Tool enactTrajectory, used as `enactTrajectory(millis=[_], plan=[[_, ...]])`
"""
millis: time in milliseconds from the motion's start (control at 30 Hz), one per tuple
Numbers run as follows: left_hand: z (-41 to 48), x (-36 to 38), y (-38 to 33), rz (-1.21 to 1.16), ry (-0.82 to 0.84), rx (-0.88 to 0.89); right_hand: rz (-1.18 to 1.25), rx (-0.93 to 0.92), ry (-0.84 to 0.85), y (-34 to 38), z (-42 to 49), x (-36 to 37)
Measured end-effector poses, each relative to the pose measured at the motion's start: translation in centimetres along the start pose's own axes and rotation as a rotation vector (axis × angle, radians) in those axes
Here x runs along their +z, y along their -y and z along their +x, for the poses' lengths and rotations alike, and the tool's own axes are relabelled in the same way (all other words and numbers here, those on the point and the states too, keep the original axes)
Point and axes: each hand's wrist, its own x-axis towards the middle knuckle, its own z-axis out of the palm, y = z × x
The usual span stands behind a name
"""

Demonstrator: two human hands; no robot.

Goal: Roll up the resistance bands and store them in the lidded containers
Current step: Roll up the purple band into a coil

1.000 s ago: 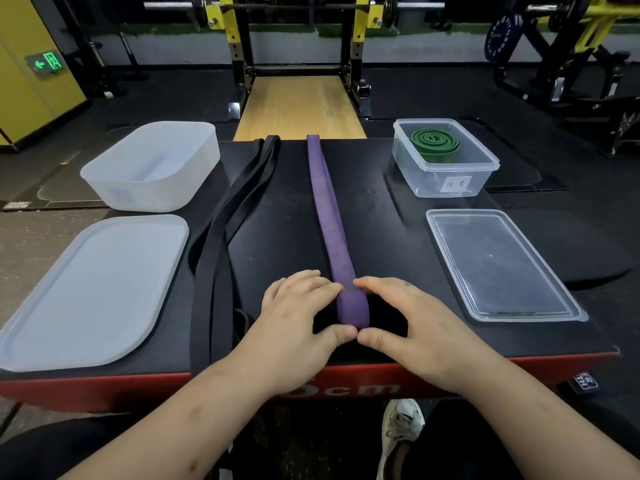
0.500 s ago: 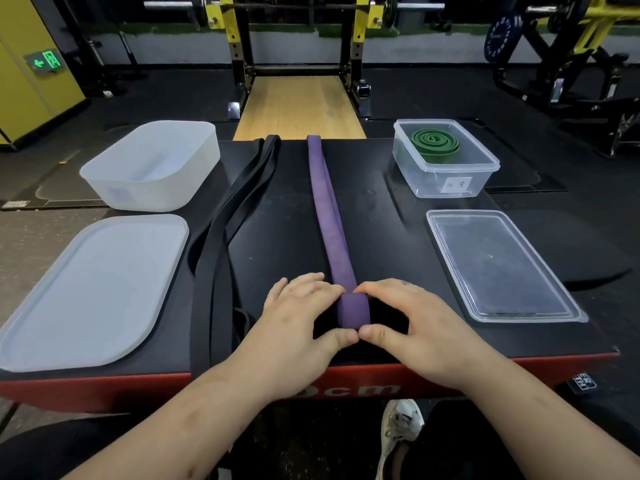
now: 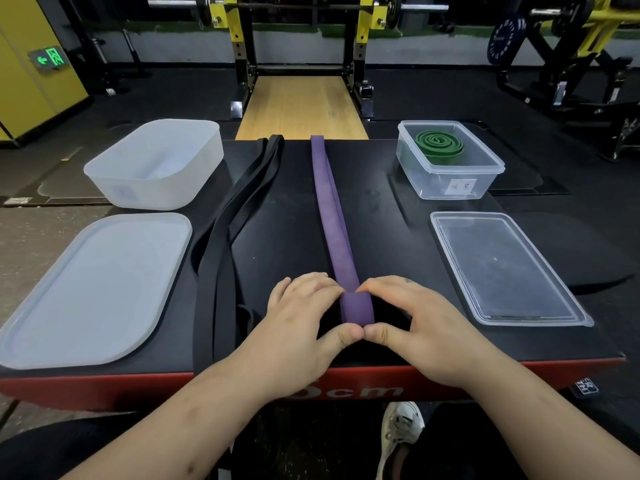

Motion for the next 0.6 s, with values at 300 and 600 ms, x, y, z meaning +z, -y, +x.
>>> enactTrajectory(millis=[300, 600], plan=[[0.21, 0.07, -0.19, -0.003, -0.012, -0.01, 0.014, 0.017, 0.013, -0.13, 0.23, 0.04], [0.21, -0.21, -0.15, -0.02, 0.041, -0.028, -0.023, 0.039, 0.003, 0.2, -0.31, 0.01]])
